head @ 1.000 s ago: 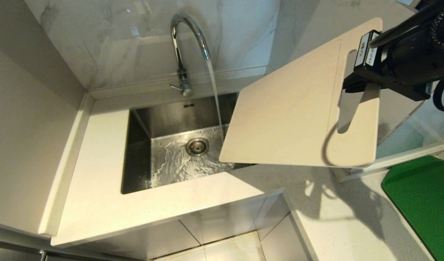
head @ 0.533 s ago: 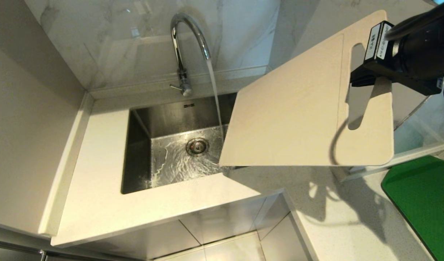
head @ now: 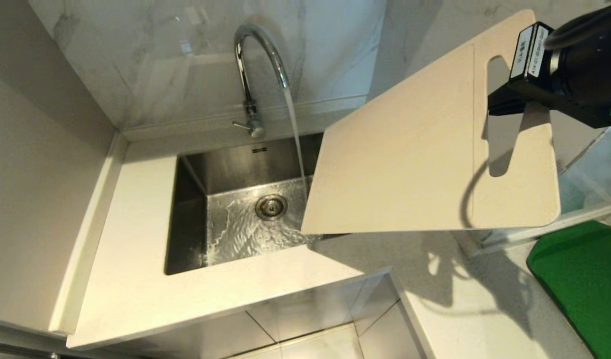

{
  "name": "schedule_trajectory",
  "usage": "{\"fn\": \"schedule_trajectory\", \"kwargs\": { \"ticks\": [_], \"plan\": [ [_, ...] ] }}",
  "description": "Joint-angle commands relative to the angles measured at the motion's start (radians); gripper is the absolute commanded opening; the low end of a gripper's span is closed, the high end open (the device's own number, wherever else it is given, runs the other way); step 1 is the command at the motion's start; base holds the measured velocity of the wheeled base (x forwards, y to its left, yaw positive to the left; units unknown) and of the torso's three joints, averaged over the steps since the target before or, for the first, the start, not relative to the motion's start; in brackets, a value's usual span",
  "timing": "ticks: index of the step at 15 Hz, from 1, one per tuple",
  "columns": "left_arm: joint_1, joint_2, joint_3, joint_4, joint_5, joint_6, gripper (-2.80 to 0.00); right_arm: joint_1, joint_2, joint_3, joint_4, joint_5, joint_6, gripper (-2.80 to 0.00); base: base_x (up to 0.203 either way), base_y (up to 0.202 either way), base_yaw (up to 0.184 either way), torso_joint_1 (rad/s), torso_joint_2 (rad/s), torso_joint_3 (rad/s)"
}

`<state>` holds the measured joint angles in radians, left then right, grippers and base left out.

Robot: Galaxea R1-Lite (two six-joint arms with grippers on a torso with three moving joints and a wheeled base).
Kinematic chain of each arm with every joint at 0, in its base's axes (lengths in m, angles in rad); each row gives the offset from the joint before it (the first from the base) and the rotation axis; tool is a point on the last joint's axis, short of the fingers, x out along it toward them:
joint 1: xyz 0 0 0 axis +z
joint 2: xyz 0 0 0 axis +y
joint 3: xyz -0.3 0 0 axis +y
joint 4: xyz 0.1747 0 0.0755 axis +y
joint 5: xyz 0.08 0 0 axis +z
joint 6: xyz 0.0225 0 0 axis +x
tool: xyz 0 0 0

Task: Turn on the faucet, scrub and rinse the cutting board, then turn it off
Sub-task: Scrub the cutting board underwater

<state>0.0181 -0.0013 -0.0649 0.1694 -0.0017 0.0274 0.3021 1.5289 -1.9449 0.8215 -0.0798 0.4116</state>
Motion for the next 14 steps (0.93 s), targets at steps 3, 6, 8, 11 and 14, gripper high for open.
{"fn": "schedule_trajectory", "kwargs": {
  "ticks": [3, 6, 8, 11, 14],
  "plan": [
    [0.000, -0.002, -0.001, 0.001, -0.001, 0.000, -2.80, 0.001, -0.001, 0.001, 0.005, 0.000, -0.001, -2.80, 0.159, 0.000, 0.031, 0.010, 0.00, 0.001],
    [0.001, -0.002, -0.001, 0.001, -0.001, 0.002, -2.80, 0.000, -0.009, 0.003, 0.005, 0.000, 0.000, -2.80, 0.213, 0.000, -0.016, 0.003, 0.00, 0.003],
    [0.000, -0.002, 0.000, 0.001, -0.001, 0.002, -2.80, 0.002, -0.009, 0.003, 0.007, 0.002, -0.002, -2.80, 0.195, 0.000, -0.002, 0.003, 0.01, 0.004],
    [0.001, -0.002, 0.003, -0.010, 0.000, 0.002, -2.80, 0.002, -0.013, 0.006, 0.010, 0.003, 0.000, -2.80, 0.194, 0.000, -0.003, 0.003, 0.01, 0.001],
    [0.001, -0.002, 0.005, -0.013, 0.000, 0.000, -2.80, 0.002, -0.013, 0.007, 0.011, 0.005, 0.003, -2.80, 0.047, 0.000, 0.020, 0.002, 0.01, -0.002]
  ]
}}
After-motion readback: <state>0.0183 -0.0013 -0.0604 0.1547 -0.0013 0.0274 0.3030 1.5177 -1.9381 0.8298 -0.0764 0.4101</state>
